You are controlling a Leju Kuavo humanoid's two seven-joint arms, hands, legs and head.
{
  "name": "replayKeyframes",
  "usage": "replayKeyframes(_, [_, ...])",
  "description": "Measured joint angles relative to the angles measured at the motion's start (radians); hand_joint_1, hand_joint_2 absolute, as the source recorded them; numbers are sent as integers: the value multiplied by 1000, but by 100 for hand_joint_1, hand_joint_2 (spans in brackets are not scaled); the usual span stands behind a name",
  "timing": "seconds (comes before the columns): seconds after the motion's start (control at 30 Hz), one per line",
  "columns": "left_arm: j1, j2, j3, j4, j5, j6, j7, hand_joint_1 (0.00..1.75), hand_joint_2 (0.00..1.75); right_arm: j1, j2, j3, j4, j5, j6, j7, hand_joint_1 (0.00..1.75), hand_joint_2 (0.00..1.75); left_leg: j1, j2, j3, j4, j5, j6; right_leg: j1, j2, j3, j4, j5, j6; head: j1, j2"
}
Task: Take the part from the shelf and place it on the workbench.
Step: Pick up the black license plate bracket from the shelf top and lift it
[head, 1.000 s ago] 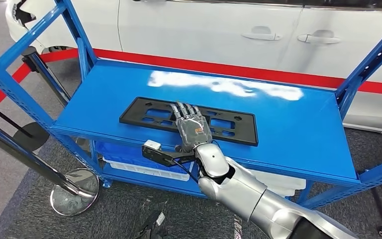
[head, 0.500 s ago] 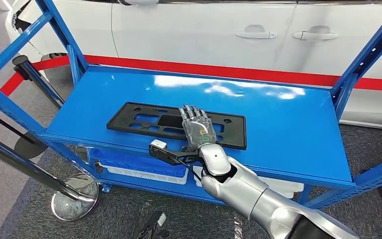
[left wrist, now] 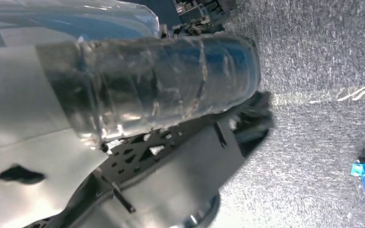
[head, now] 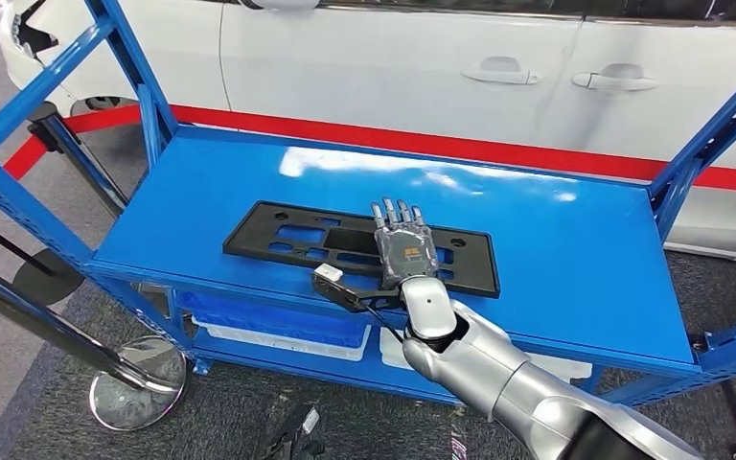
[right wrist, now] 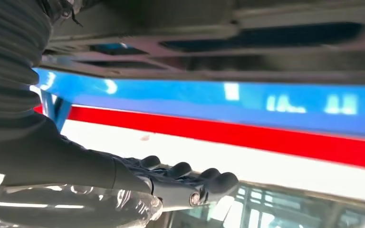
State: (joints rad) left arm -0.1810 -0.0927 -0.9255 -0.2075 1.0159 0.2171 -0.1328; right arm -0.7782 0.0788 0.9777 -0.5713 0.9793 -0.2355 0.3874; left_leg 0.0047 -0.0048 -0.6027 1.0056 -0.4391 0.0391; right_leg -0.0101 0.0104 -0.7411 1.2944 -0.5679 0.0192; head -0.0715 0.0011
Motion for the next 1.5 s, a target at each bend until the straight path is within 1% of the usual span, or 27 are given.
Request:
replayKeyframes(0.03, [1,0,0,0,0,0,0,0,0,2,-6,0,3,4,0,3,0,175,0,-1,1,2,-3,1,-1,0,-18,18,9,1,0,0])
replayKeyframes(0.07, [1,0,0,0,0,1,-1,0,0,3,-11,0,5,11,0,9,29,175,0,-1,2,5,-7,1,-1,-1,-17,-2,35,2,0,0])
replayKeyframes(0.13, [1,-2,0,0,0,1,-2,0,0,3,-20,0,7,35,3,29,114,175,1,-3,5,16,-19,-3,-4,-2,29,-123,108,0,0,0])
replayKeyframes(0.17, [0,-2,0,0,-1,2,-2,0,0,2,-25,0,8,52,9,40,158,175,-2,-4,4,25,-26,-8,-3,-3,55,-181,130,-2,0,0])
replayKeyframes(0.2, [0,-3,0,0,-2,4,-2,0,0,2,-29,0,8,67,19,50,172,175,-3,-4,2,31,-31,-12,-3,-3,73,-219,140,-4,0,0])
replayKeyframes(0.37, [2,-2,0,0,-28,30,4,0,0,5,-47,0,10,104,65,74,175,175,-5,-2,-5,50,-51,-33,-3,1,86,-244,140,-25,-1,0])
replayKeyframes(0.4, [0,-2,0,0,-35,38,5,0,0,5,-48,0,10,106,68,75,175,175,-4,-2,-20,83,-71,-38,-6,1,89,-247,141,-29,-3,0])
replayKeyframes(0.47, [-1,-2,0,0,-47,55,6,0,0,7,-50,0,10,109,73,74,175,175,-2,-1,-78,202,-127,-47,-6,1,92,-249,141,-34,-6,0])
replayKeyframes(0.5, [-1,-2,0,0,-52,63,7,0,0,9,-52,0,11,110,74,74,175,175,-1,-1,-109,260,-145,-49,-6,0,92,-249,140,-35,-5,0])
replayKeyframes(0.53, [0,-2,0,0,-55,70,7,0,0,12,-53,0,11,111,74,74,174,175,0,-1,-129,292,-147,-50,-6,0,93,-249,139,-36,-6,0])
replayKeyframes(0.57, [0,-2,0,0,-58,74,7,0,0,14,-55,0,11,112,74,74,174,175,0,-1,-130,286,-130,-50,-6,0,93,-249,139,-36,-6,0])
replayKeyframes(0.6, [0,-2,0,0,-61,79,6,0,0,15,-56,0,12,113,74,74,174,175,-1,-1,-112,242,-97,-47,-6,1,95,-249,139,-36,-6,0])
replayKeyframes(0.67, [-2,-1,0,0,-68,86,4,0,0,15,-57,0,12,115,74,74,174,175,-3,-1,-48,107,-33,-38,-4,3,98,-249,137,-34,-6,0])
replayKeyframes(0.7, [-3,-1,0,0,-71,88,2,0,0,15,-59,0,12,116,73,73,174,175,-5,-2,-23,57,-18,-34,-3,4,98,-249,136,-31,-5,0])
replayKeyframes(0.73, [-5,-1,0,0,-75,90,-1,0,0,15,-60,0,12,115,72,72,174,175,-7,-2,-10,30,-15,-31,-2,4,98,-250,137,-27,-5,0])
replayKeyframes(0.83, [-6,1,-2,0,-89,100,-10,0,0,16,-65,0,12,105,54,64,174,175,-8,-2,-2,14,-14,-20,-2,3,98,-253,138,-12,-4,0])
replayKeyframes(0.87, [-7,2,-5,0,-94,108,-16,0,0,17,-66,0,11,99,38,59,175,175,-5,-1,2,7,-10,-14,-2,2,94,-242,128,-7,-4,0])
replayKeyframes(0.93, [-9,2,-10,0,-101,128,-30,0,0,20,-70,-1,11,85,-4,44,175,175,-1,1,9,-3,-5,-3,-2,-1,57,-158,79,-1,0,0])
replayKeyframes(1.0, [-9,2,-12,0,-104,147,-42,0,0,31,-75,-2,9,76,-45,30,175,175,-2,1,10,-3,-6,2,-1,-2,-3,-28,21,2,2,0])
replayKeyframes(1.03, [-8,2,-13,0,-105,153,-47,0,0,37,-78,-2,9,74,-60,25,175,175,-2,0,10,-2,-6,2,-2,-2,-23,13,11,4,2,0])
replayKeyframes(1.07, [-7,2,-13,0,-105,157,-50,0,0,42,-80,-2,8,72,-70,21,175,175,-2,0,10,0,-8,2,-3,-2,-27,20,19,5,3,0])
replayKeyframes(1.1, [-7,2,-13,0,-105,160,-52,0,0,44,-81,-2,6,72,-75,18,175,175,-1,-1,10,3,-10,1,-5,-3,-12,-12,43,6,3,0])
replayKeyframes(1.17, [-7,2,-14,0,-105,162,-55,0,0,44,-83,-3,2,71,-80,14,175,175,-1,-2,8,15,-19,-7,-9,-4,55,-142,101,7,3,0])
replayKeyframes(1.23, [-7,3,-14,0,-106,163,-56,0,0,44,-84,-4,-5,70,-82,12,175,175,-4,-3,3,29,-28,-17,-9,-3,98,-226,123,1,3,0])
replayKeyframes(1.3, [-8,3,-15,0,-106,164,-56,0,0,46,-85,-5,-9,70,-84,11,175,175,-6,-4,0,34,-31,-22,-7,-2,100,-234,120,-6,3,0])
replayKeyframes(1.47, [-7,3,-15,0,-106,164,-56,0,0,46,-86,-5,-9,70,-85,11,175,175,-6,-4,0,33,-31,-23,-6,-2,99,-234,120,-7,3,0])
replayKeyframes(1.5, [-7,3,-15,0,-106,164,-56,0,44,46,-86,-5,-9,70,-85,11,175,175,-6,-4,0,32,-30,-24,-4,-1,99,-234,120,-9,3,0])
